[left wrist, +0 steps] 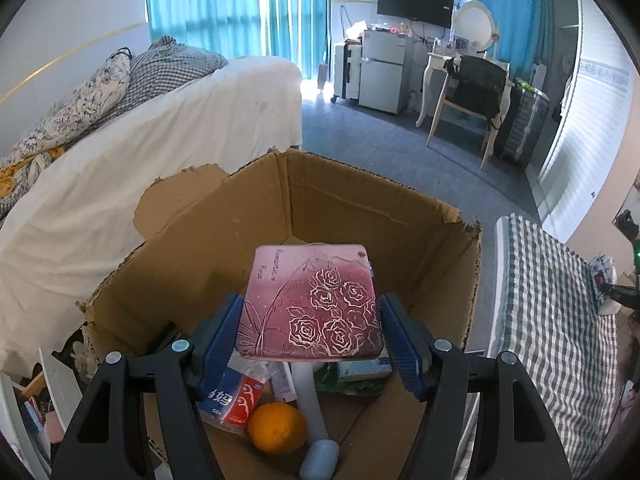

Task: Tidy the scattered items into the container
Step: 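Release the notebook into the box while the right grasps the grey floral tissue bag, then carry the grey floral tissue bag into the box and release it with the right gripper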

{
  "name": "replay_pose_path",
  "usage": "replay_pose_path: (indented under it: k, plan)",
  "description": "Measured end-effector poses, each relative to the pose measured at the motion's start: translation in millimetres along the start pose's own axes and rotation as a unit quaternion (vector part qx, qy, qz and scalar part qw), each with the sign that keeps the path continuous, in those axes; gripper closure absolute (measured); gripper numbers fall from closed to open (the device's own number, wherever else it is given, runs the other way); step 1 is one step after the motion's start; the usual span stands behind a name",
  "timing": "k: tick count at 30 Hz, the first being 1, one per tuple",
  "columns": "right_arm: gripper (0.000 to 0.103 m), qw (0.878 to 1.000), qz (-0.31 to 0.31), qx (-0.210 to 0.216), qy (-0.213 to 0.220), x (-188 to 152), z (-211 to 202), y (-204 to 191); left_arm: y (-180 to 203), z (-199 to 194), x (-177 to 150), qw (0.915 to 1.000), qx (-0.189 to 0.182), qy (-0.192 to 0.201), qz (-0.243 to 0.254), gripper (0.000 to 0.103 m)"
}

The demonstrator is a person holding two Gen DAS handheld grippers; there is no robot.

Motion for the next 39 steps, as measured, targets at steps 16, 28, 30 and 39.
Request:
replay_pose_path:
  k: [16,28,30,39]
  plan:
    - [0.099,0.985,-0.071,0.106,0.115,-10,-150,-101,-28,-19,-6,0.9996,-0.020,0.015,-0.016,0.019]
    - [0.099,0.919,-0.281,0.248,0.122,-46,-228,-354,-76,-54,-27,0.9981,-0.028,0.034,-0.042,0.018]
    - [0.099,0.911,-0.303,0.262,0.102,-56,-220,-389,-84,-59,-30,0.9979,-0.027,0.036,-0.047,0.018]
    - [0.098,0.902,-0.333,0.269,0.051,-83,-185,-457,-112,-64,-41,0.9969,-0.028,0.037,-0.063,0.018]
Point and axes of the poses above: each gripper's, at about its wrist camera, not at the fingertips, and z roughly the way its jaws point, y to its right, x to its top, the point moved 4 cm from there along z, roughly the way its jaws point, and after that the axes turned 12 degrees about -y, right-handed, at the moved point
